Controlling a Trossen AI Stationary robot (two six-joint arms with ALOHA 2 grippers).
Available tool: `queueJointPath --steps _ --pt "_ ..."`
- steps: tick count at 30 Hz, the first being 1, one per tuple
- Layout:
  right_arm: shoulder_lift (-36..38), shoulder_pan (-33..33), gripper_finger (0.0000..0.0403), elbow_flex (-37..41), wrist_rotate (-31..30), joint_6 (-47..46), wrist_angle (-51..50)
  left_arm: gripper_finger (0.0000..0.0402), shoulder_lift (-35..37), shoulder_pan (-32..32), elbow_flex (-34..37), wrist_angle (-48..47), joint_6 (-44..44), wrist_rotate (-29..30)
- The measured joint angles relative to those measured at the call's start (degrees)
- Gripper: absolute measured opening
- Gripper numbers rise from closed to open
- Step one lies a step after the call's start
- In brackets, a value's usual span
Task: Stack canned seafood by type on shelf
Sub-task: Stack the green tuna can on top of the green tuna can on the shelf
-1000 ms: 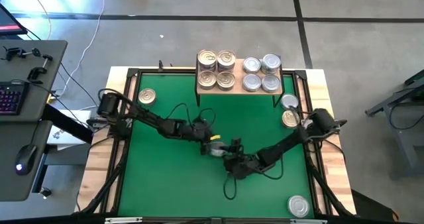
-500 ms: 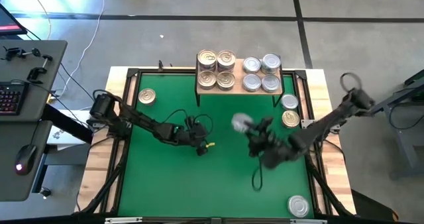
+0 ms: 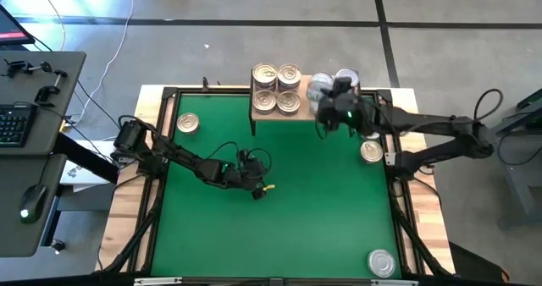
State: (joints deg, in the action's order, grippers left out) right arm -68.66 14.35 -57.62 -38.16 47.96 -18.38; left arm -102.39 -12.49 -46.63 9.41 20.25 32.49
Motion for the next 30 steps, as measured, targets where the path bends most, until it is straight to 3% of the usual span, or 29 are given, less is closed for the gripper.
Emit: queueJointPath --steps 5,10,16,23,30 --pt "-4.5 7.8 0.0122 -3.6 4.7 2.1 -1.7 0.0 0.0 0.1 0.0 0.4 -0.3 0.0" --pt "-8.8 11.7 0.0122 -5.5 7.3 2.1 -3.1 0.0 0.0 0.1 0.0 0.5 -0.4 0.0" --pt "-11.6 12.3 0.0122 -5.7 6.2 1.8 -3.8 0.0 0.0 0.1 0.0 0.7 -0.4 0.0" --pt "-11.6 12.3 0.0162 -5.8 4.1 0.7 -5.1 0.0 0.0 0.1 0.0 0.8 -0.4 0.0" --pt "-11.5 12.3 0.0169 -5.8 3.8 0.8 -6.0 0.0 0.1 0.1 0.0 0.8 -0.4 0.0"
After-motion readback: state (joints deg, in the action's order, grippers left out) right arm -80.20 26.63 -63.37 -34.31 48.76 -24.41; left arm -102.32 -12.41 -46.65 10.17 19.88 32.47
